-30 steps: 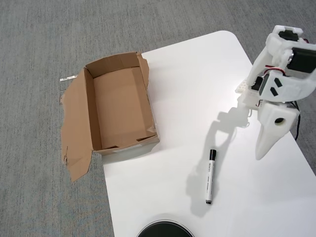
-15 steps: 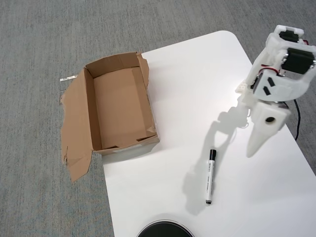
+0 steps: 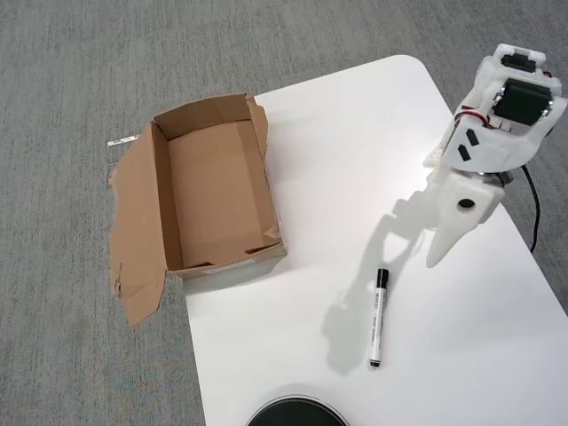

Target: Grasp a pen and put it in the box.

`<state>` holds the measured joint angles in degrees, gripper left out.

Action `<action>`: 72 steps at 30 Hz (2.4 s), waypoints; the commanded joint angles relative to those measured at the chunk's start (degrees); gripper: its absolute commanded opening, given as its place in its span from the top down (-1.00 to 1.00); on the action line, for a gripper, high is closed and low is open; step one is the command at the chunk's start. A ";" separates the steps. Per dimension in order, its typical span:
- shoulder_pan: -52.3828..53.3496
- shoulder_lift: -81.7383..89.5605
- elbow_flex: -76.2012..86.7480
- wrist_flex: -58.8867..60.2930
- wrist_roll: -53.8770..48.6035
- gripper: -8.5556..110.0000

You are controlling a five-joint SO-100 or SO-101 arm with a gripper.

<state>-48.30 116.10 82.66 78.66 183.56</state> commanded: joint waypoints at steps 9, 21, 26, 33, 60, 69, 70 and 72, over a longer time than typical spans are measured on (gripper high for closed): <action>-1.27 0.88 0.13 1.05 50.67 0.84; 3.56 0.88 5.05 7.91 -9.89 0.84; 4.35 1.14 9.71 8.70 -32.56 0.84; 4.26 0.97 10.06 8.79 -47.50 0.84; 3.56 -11.43 12.26 4.66 -98.57 0.84; 3.38 -17.75 13.40 -12.66 -98.66 0.58; 3.38 -17.84 13.40 -13.27 -98.66 0.53; 3.38 -17.84 13.40 -13.45 -98.66 0.45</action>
<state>-44.69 98.35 96.46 67.32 85.30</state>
